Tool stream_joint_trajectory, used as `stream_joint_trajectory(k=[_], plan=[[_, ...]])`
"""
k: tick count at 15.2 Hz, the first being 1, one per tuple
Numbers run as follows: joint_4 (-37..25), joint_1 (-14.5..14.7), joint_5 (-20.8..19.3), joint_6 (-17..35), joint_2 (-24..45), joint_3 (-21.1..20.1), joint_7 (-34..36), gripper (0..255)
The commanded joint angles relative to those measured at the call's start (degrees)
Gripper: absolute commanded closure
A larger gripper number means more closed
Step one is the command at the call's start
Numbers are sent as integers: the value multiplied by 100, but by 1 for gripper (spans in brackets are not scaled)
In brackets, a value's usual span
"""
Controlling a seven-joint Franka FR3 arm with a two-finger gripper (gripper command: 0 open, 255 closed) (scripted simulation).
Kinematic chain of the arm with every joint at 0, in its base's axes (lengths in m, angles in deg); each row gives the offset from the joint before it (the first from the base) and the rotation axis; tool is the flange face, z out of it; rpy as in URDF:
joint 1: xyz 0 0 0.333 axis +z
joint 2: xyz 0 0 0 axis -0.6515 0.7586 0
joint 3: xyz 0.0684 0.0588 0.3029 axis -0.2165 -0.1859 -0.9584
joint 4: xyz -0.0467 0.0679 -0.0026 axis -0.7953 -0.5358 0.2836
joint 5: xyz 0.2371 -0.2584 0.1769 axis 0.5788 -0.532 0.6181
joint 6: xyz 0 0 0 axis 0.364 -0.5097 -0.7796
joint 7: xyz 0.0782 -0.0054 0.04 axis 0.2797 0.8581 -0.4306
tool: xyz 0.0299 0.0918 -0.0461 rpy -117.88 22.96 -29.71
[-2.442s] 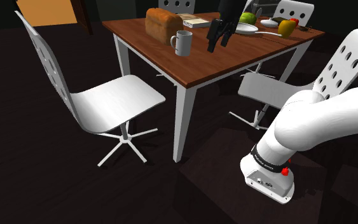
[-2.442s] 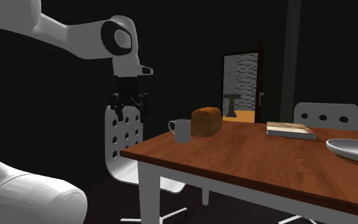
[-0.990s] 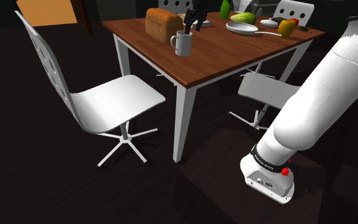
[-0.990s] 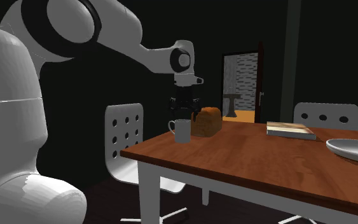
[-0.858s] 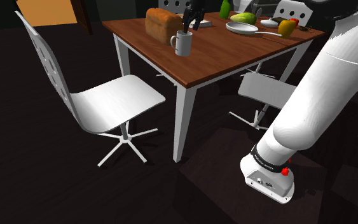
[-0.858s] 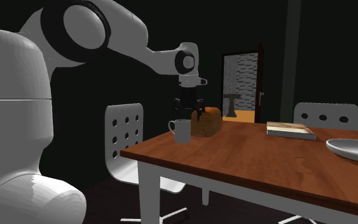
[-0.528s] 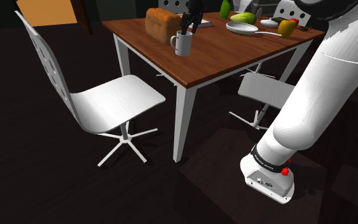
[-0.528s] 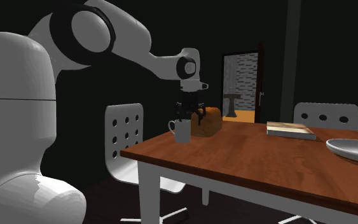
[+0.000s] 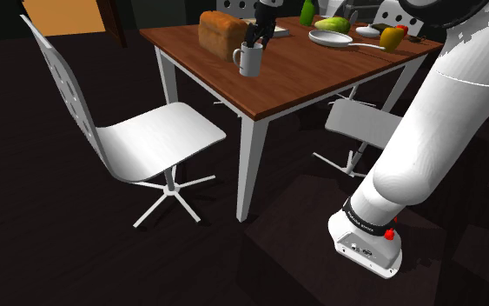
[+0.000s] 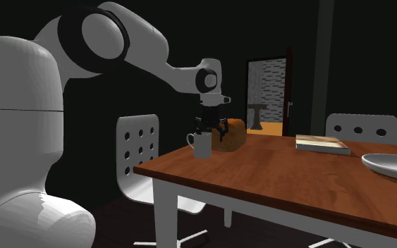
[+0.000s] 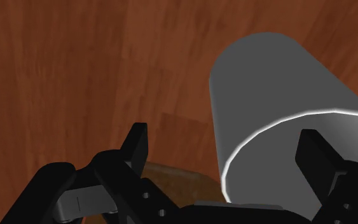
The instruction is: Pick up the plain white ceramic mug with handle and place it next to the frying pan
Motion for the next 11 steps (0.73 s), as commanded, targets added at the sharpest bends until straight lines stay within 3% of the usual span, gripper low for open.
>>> stream_joint_trajectory(k=[1, 2, 3, 11], plan=[[1, 0, 0, 2, 0, 0, 0, 0], [0, 0, 0, 1, 0, 0, 0, 0], [0, 0, 0, 1, 0, 0, 0, 255], [1, 0, 0, 1, 0, 0, 0, 255]])
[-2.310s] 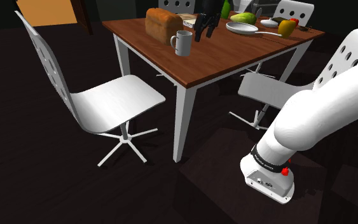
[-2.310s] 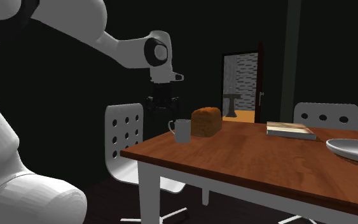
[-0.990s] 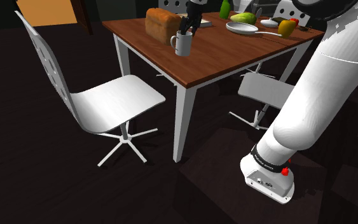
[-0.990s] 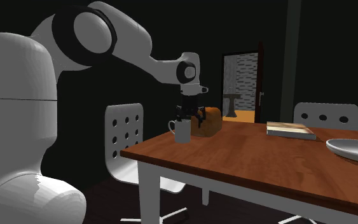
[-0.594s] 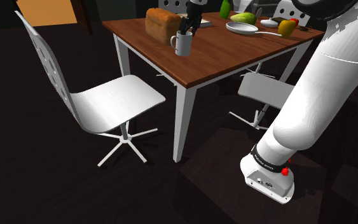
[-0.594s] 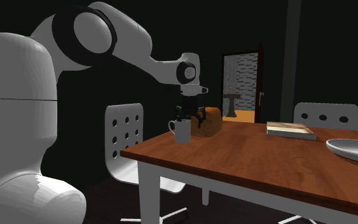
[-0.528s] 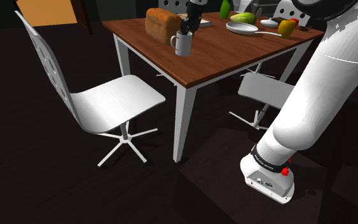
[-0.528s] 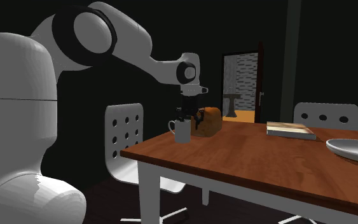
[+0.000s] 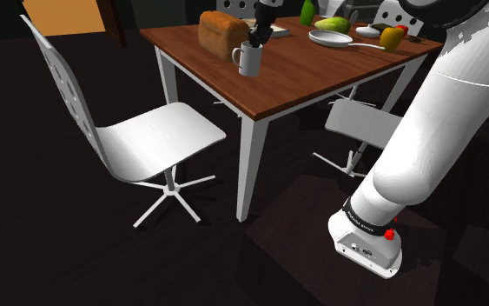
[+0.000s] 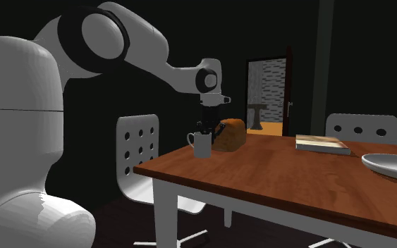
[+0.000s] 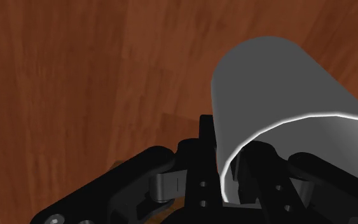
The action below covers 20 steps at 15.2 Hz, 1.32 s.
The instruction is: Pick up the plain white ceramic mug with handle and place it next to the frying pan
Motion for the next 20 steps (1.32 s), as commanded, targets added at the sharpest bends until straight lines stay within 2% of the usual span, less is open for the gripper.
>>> stream_joint_trajectory(k=[1, 20], plan=[[1, 1, 1, 1, 1, -1, 0, 255], [-1665, -53, 12, -1511, 159, 32, 99, 255]])
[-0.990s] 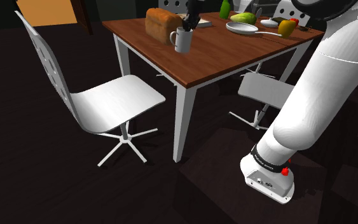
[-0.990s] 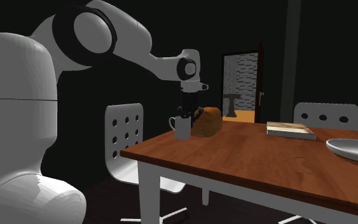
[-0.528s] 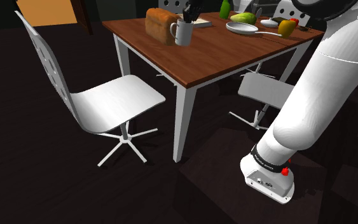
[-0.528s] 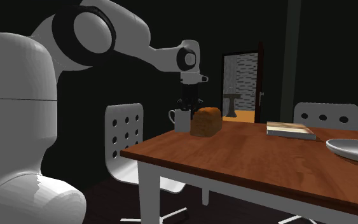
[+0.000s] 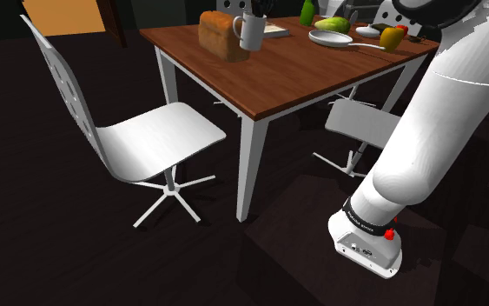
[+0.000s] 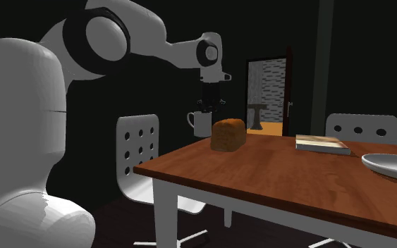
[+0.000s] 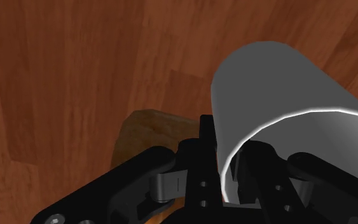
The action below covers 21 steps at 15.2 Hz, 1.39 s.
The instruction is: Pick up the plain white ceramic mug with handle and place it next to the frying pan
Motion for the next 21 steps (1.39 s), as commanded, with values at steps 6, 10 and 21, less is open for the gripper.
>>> stream_joint_trajectory(k=[6, 10, 21], plan=[[-817, -50, 60, -633, 196, 21, 18, 255], [-1368, -99, 121, -1020, 369, 37, 21, 255], [-1330, -560, 201, -1276, 153, 334, -707, 255]])
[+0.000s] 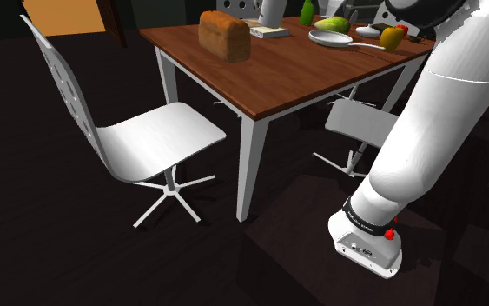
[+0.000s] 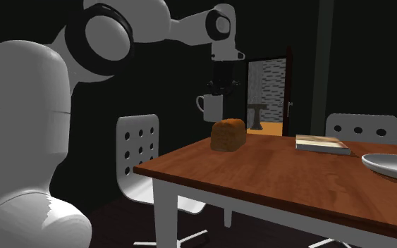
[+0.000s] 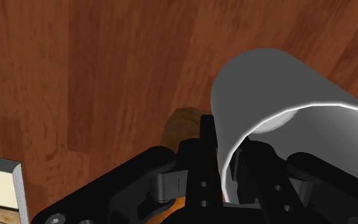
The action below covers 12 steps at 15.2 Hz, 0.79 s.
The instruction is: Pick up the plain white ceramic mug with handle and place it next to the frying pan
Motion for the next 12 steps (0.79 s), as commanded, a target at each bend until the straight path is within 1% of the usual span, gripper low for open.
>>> stream_joint_trajectory(k=[1, 6, 12], plan=[[93, -136, 16, -13, -80, 98, -244, 255], [326, -505, 78, 17, -202, 376, -901, 255], [302, -1010, 248, -46, -102, 734, -1737, 255]])
